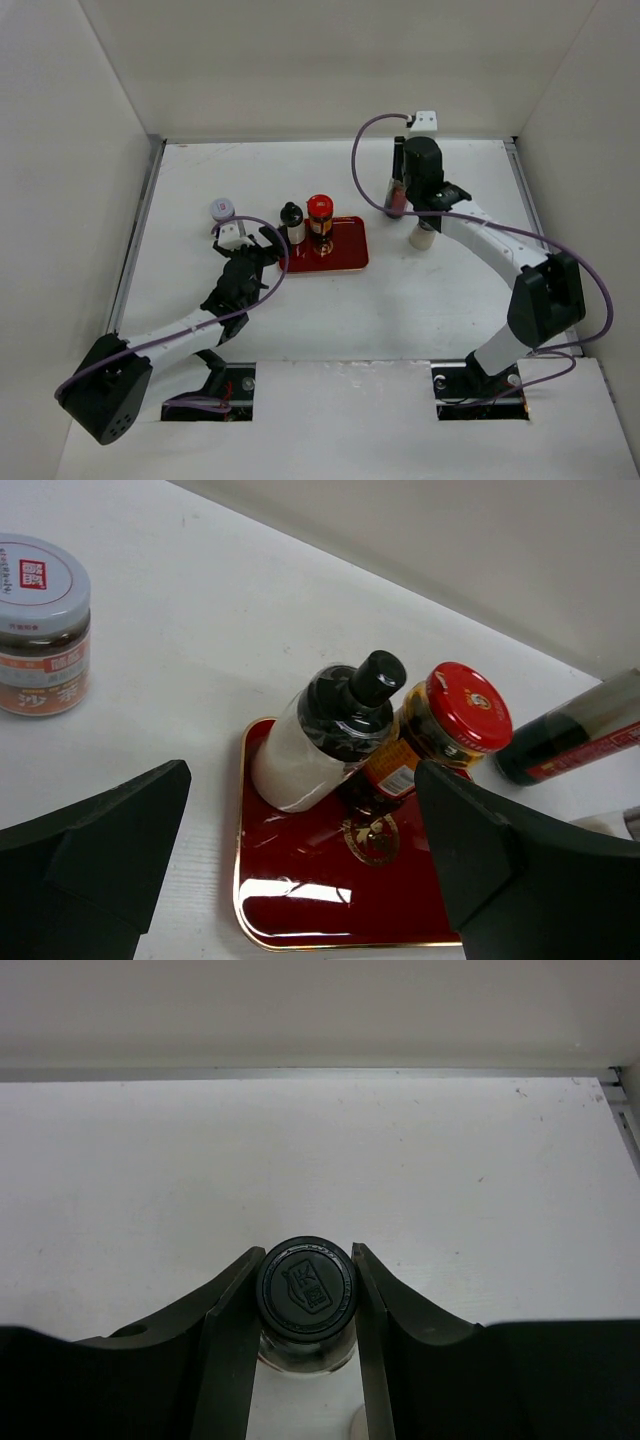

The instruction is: Organize the condiment bottles

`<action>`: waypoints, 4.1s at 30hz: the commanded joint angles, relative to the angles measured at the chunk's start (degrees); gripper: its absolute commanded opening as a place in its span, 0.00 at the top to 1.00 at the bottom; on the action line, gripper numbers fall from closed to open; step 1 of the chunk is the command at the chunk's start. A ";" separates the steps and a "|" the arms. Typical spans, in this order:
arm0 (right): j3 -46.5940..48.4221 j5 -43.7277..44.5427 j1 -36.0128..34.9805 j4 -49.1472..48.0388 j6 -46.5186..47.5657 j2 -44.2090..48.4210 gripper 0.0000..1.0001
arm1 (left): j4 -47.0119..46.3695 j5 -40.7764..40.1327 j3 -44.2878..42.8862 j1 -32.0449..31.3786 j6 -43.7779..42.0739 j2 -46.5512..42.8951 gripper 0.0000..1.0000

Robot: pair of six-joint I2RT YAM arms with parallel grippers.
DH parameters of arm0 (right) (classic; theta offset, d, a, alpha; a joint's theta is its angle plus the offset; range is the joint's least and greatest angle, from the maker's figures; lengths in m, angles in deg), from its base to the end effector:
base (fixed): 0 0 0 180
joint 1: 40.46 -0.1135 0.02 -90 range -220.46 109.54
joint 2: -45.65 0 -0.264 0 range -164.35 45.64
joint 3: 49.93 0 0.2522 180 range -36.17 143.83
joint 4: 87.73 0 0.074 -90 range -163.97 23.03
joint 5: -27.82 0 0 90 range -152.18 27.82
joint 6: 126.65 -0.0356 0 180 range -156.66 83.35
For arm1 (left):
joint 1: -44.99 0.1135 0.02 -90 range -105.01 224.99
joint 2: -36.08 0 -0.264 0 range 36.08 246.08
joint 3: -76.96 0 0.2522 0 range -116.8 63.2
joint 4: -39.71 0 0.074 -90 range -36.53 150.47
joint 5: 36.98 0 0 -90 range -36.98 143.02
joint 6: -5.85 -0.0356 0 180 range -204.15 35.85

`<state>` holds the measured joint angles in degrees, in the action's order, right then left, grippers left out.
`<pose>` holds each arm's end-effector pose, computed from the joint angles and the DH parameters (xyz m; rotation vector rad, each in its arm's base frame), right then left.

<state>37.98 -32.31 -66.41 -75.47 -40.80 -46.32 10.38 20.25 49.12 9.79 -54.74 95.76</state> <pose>0.3506 0.1509 0.3300 0.0127 1.8183 -0.1124 0.1785 -0.1023 0.2038 -0.3602 1.5826 -0.4109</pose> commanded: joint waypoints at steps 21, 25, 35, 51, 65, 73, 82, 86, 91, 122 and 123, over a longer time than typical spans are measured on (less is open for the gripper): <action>-1.64 1.95 -15.84 -15.11 0.10 2.67 0.78 | -4.28 -3.08 0.64 0.00 0.03 -1.06 0.00; -2.69 1.77 -16.45 -16.08 -0.52 1.53 0.77 | -4.10 -2.73 0.55 -0.08 0.21 -1.06 0.00; -7.34 3.88 -17.94 -17.40 -0.78 4.85 0.22 | -3.58 -2.47 0.29 0.18 0.30 -0.61 0.00; -30.64 14.44 -2.66 -4.39 -16.34 21.13 0.00 | -4.81 0.25 0.37 -0.44 1.09 0.17 0.03; -27.66 2.30 3.41 -9.40 -19.68 9.00 0.18 | -4.54 0.61 0.02 0.09 1.97 1.84 0.02; -32.39 12.05 -3.69 -11.43 -16.43 17.24 0.52 | -4.02 0.61 -0.15 0.53 1.97 2.19 0.02; -33.11 11.27 -21.18 -9.66 -19.59 22.54 0.53 | -4.37 0.61 -0.77 0.27 2.06 4.04 0.02; -31.00 10.22 -24.88 -15.28 -18.80 18.67 0.52 | -4.20 0.61 -0.59 0.88 2.06 3.78 0.02; -29.15 8.10 -26.03 -21.52 -16.87 14.45 0.52 | -4.37 0.17 0.02 1.14 2.06 2.63 0.03; -40.91 9.76 -26.73 -25.05 -16.41 25.94 0.00 | 24.16 -9.76 -14.72 5.36 1.97 1.84 0.03; -42.67 9.86 -26.65 -24.96 -17.47 27.70 0.00 | 27.67 -9.76 -16.83 6.23 1.97 2.02 0.03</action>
<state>-0.71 -24.62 -92.69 -98.79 -55.66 -21.95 29.39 12.99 38.43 14.16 -53.23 99.37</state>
